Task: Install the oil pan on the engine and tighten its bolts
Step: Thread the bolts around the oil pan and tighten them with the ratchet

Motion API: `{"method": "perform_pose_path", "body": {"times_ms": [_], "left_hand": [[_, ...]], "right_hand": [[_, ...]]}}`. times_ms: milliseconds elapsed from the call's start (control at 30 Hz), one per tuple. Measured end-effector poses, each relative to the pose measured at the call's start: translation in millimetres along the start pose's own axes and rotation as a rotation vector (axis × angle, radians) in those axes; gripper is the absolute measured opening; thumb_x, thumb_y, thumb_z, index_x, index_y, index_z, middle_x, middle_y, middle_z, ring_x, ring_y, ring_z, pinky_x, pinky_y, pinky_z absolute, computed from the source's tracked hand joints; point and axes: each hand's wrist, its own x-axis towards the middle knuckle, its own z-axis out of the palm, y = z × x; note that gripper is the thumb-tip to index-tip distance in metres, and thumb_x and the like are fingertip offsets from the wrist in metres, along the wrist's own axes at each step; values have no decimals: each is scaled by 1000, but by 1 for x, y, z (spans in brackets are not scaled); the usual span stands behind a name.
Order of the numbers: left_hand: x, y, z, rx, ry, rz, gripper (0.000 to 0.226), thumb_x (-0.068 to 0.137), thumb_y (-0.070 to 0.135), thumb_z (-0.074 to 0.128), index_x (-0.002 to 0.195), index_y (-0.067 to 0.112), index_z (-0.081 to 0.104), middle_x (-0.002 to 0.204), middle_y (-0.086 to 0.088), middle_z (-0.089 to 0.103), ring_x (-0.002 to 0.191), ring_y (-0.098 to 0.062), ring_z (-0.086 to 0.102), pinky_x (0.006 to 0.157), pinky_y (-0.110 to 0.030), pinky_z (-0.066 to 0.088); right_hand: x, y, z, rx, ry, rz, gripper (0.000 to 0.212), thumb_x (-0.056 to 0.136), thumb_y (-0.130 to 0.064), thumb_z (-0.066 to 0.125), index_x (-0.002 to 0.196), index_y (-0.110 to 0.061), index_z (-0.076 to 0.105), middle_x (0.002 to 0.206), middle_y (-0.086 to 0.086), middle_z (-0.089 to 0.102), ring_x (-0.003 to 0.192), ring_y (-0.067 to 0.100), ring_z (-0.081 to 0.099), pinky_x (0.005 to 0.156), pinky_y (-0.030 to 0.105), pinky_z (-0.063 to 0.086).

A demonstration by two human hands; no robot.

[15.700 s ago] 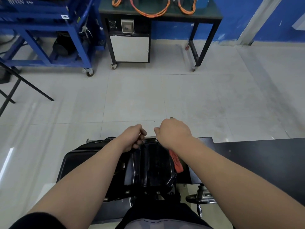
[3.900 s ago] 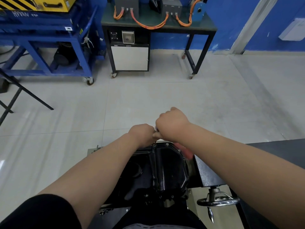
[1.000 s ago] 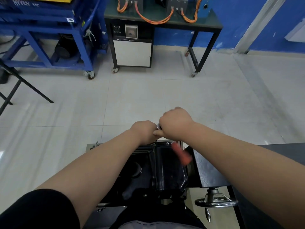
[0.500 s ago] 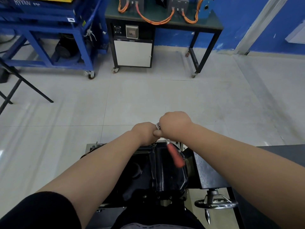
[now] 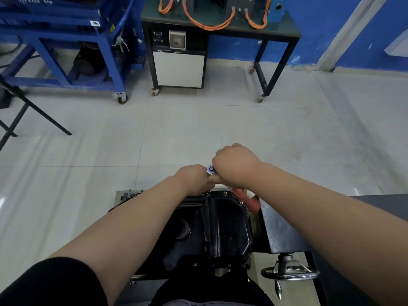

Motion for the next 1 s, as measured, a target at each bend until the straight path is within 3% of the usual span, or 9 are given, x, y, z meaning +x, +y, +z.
{"method": "perform_pose_path", "body": {"times_ms": [100,167,233,333,433,500,733,900,1000], "left_hand": [[-1,3,6,145,61,113,32,92,34,34,66,15,39,68,-1,49,69,-22,48,58,-28,34],[0,2,6,149,75,119,33,91,37,32,67,17,44,67,1,47,72,-22,54,59,-28,35],[0,-1,4,113,49,86,35,89,42,29,71,20,49,74,0,55,74,-23,54,60,-27,36],[0,-1,4,76,21,23,29,88,35,32,68,22,48,91,-3,65,75,-24,50,65,-26,37],[-2,4,7,153,79,60,33,92,34,33,64,19,40,88,-8,66,72,-25,53,61,-28,37],[-4,5,8,170,94,87,33,94,34,31,67,18,40,87,-9,65,68,-23,49,59,-29,35],[-5,7,3,-55,47,-76,32,87,37,36,60,21,44,75,-1,58,74,-24,53,65,-26,38],[-3,8,8,132,104,64,34,93,35,34,66,16,42,78,-6,61,75,-27,58,58,-29,35],[-3,7,7,75,96,31,31,87,35,34,60,20,39,74,-1,59,67,-23,51,57,-27,34]], "right_hand": [[-2,10,1,-106,106,-192,19,91,-23,47,106,-17,57,108,3,53,101,24,51,83,35,38],[-3,10,1,-114,96,-187,18,92,-30,47,98,-19,59,104,3,56,94,24,54,80,34,36],[-2,3,0,-78,24,-53,34,91,-49,42,75,-22,55,91,3,61,76,23,54,73,32,32],[0,-3,4,104,-99,161,42,88,-57,39,76,-23,58,81,4,58,76,25,58,71,30,41],[0,-1,6,-28,32,-85,21,91,-35,47,97,-21,61,102,1,58,94,23,57,78,32,39],[-3,11,4,-26,78,-199,22,91,-29,47,109,-21,58,110,2,52,102,23,52,84,35,39],[-1,-9,8,142,-107,193,41,92,-47,36,90,-18,65,79,1,51,78,26,59,64,31,42],[-8,12,7,-13,91,-198,23,93,-27,45,111,-17,56,111,5,51,101,25,52,84,38,41],[-10,7,9,14,78,-102,25,93,-38,44,97,-19,60,101,4,57,86,24,56,74,34,38]]}}
